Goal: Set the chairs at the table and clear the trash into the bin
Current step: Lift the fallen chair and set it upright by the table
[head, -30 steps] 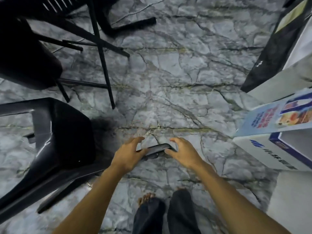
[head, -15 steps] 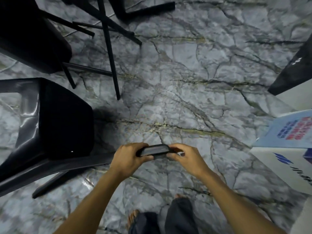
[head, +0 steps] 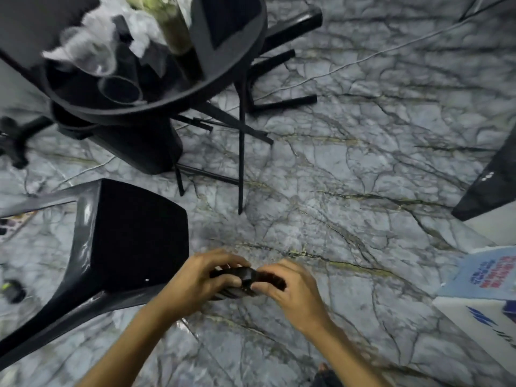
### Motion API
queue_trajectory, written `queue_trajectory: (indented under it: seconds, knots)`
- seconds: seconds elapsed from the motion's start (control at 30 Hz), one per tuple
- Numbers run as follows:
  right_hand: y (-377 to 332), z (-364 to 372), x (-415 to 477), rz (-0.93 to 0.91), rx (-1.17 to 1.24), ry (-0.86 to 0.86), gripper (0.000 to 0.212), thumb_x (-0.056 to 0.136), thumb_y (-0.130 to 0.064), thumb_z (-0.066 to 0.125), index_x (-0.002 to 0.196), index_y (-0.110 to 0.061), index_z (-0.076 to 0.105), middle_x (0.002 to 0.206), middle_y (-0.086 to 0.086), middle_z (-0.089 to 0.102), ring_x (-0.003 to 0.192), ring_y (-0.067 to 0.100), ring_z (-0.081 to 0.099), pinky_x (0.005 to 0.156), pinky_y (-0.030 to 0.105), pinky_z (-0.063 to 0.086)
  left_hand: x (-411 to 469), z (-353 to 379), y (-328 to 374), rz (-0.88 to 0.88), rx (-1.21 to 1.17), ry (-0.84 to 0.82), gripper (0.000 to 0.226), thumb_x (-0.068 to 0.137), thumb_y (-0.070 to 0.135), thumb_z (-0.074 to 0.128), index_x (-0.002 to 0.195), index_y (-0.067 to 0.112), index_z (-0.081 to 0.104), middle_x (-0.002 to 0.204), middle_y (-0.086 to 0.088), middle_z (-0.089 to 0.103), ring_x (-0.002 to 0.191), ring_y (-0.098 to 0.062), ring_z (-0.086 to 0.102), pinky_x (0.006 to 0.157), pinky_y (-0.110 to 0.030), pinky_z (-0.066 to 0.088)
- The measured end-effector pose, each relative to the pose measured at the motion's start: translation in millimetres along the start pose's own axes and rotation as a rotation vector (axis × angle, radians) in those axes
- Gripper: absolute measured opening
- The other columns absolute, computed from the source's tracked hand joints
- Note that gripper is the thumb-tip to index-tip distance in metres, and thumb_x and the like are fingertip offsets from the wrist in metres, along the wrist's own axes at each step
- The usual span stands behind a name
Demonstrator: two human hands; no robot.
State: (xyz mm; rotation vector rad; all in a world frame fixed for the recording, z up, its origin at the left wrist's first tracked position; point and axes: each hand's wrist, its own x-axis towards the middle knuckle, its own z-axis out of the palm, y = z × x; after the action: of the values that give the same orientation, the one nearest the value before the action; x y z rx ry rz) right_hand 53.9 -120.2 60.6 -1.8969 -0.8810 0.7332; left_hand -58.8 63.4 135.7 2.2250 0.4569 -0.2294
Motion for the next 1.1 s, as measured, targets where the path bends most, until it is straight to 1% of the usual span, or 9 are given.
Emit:
queue_trajectory:
  seconds: [0.13,0.23,0.4,0.5,0.6,0.7,0.87,1.0,1.1]
  knots:
    - [-85,26,-6,-0.047,0.081,-0.001,0.041,0.074,-0.068,0.061,0.097,-0.035,0.067,0.088,-0.021,0.061,0.091,0.0,0.056,0.075,0.016,0.043,-67,-72,-1,0.061,0.018,0.036,0.025,0.085,0.037,0.064,0.11,0.04,0.065,0.106,0.022,0.065,0.095,-0.002,0.065,0.079,-0.018,0.05]
    - [-142,53,-15,-0.066,0.125,-0.049,0.036,0.074,-0.065,0.066,0.097,-0.038,0.067,0.09,-0.017,0.064,0.092,0.005,0.059,0.079,0.021,0.046,-123,-118,-13,0.118,0.014,0.079,0.023,0.088,0.029,0.063,0.108,0.042,0.065,0.107,0.024,0.065,0.097,-0.002,0.066,0.08,-0.018,0.05]
    - [-237,112,-36,-0.042,0.114,-0.177,0.038,0.074,-0.066,0.066,0.101,-0.04,0.07,0.097,-0.011,0.07,0.095,0.008,0.064,0.084,0.032,0.051,-230,-198,-57,0.116,-0.042,0.123,0.028,0.092,0.044,0.057,0.116,0.032,0.066,0.109,0.017,0.065,0.102,-0.008,0.066,0.084,-0.027,0.052]
    - [-296,154,-48,-0.077,0.043,-0.219,0.032,0.072,-0.071,0.061,0.095,-0.051,0.068,0.094,-0.023,0.068,0.092,0.003,0.063,0.078,0.019,0.047,-293,-246,-80,0.119,-0.06,0.139,0.032,0.094,0.039,0.055,0.121,0.027,0.066,0.111,0.015,0.063,0.105,-0.011,0.064,0.087,-0.022,0.049]
    - [-348,192,-48,-0.134,-0.005,-0.247,0.025,0.076,-0.06,0.066,0.099,-0.05,0.066,0.1,-0.024,0.067,0.095,-0.002,0.062,0.08,0.013,0.046,-344,-290,-106,0.101,-0.062,0.17,0.032,0.095,0.041,0.053,0.123,0.032,0.064,0.114,0.008,0.063,0.108,-0.017,0.063,0.09,-0.026,0.048]
    - [-376,216,-46,-0.155,-0.04,-0.272,0.031,0.074,-0.055,0.072,0.104,-0.045,0.067,0.097,-0.015,0.07,0.094,0.004,0.064,0.083,0.025,0.051,-392,-326,-125,0.021,-0.089,0.226,0.033,0.088,0.05,0.058,0.118,0.036,0.062,0.115,0.005,0.062,0.107,-0.017,0.062,0.092,-0.03,0.049]
    - [-387,230,-46,-0.164,-0.214,-0.316,0.058,0.064,-0.08,0.06,0.111,-0.046,0.063,0.103,-0.021,0.066,0.101,-0.003,0.055,0.091,0.03,0.048,-456,-365,-151,-0.087,0.055,0.387,0.055,0.071,0.08,0.054,0.11,0.041,0.056,0.109,0.019,0.061,0.105,-0.003,0.058,0.087,-0.03,0.051]
    - [-394,248,-49,-0.136,-0.419,-0.253,0.074,0.059,-0.093,0.042,0.118,-0.05,0.056,0.112,-0.024,0.059,0.109,0.005,0.045,0.094,0.034,0.038,-487,-384,-176,-0.154,0.122,0.419,0.066,0.067,0.081,0.056,0.113,0.034,0.055,0.111,0.013,0.06,0.104,-0.006,0.055,0.086,-0.038,0.053]
    - [-403,270,-51,-0.061,-0.286,-0.249,0.078,0.057,-0.093,0.046,0.12,-0.048,0.056,0.122,-0.019,0.057,0.116,0.005,0.045,0.103,0.038,0.041,-503,-397,-198,-0.141,-0.015,0.435,0.06,0.066,0.074,0.065,0.109,0.034,0.057,0.107,0.016,0.06,0.106,-0.008,0.057,0.087,-0.04,0.057]
